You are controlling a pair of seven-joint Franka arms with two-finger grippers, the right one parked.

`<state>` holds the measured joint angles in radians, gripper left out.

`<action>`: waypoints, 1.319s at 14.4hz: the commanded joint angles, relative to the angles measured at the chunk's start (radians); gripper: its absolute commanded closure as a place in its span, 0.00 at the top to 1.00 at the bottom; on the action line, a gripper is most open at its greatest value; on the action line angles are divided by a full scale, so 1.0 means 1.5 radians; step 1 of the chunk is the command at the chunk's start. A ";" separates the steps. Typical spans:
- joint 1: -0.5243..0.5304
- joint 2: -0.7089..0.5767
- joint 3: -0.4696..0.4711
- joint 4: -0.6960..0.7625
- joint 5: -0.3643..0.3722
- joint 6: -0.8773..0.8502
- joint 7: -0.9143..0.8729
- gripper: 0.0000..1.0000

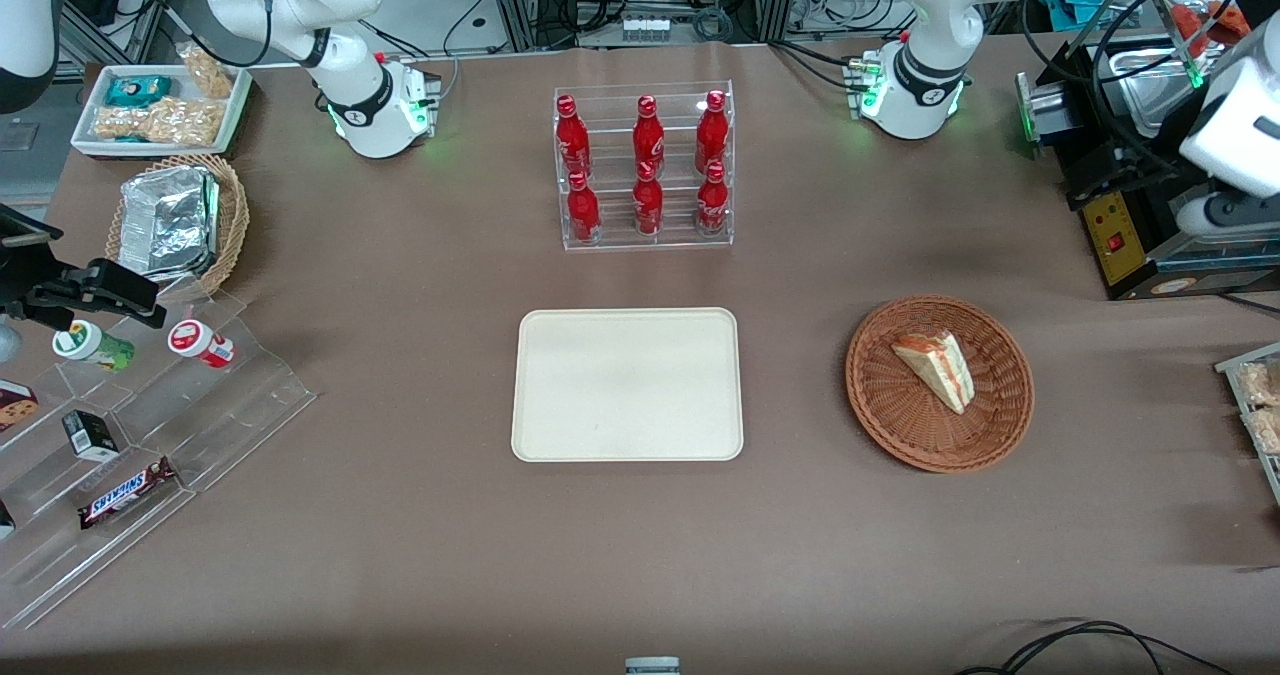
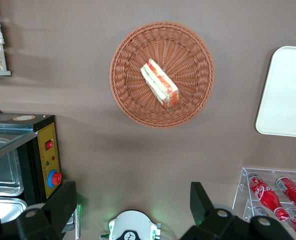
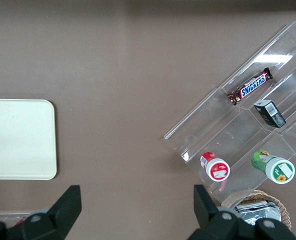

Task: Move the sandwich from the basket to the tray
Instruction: 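Move the left gripper over the wrapped sandwich in the wicker basket, then lower the left gripper and close it on the sandwich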

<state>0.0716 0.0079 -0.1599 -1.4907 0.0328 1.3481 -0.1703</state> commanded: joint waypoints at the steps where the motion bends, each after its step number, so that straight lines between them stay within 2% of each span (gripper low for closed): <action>1: 0.013 0.060 -0.008 0.000 0.009 0.016 -0.035 1.00; 5: 0.009 0.116 -0.009 -0.047 0.012 0.131 -0.200 1.00; 10: -0.006 0.165 -0.010 -0.191 0.005 0.393 -0.349 1.00; 12: -0.009 0.185 -0.010 -0.226 0.010 0.458 -0.415 1.00; 19: -0.019 0.202 -0.009 -0.343 0.011 0.586 -0.479 1.00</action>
<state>0.0527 0.3228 -0.1764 -1.9492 0.0354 2.1756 -0.8463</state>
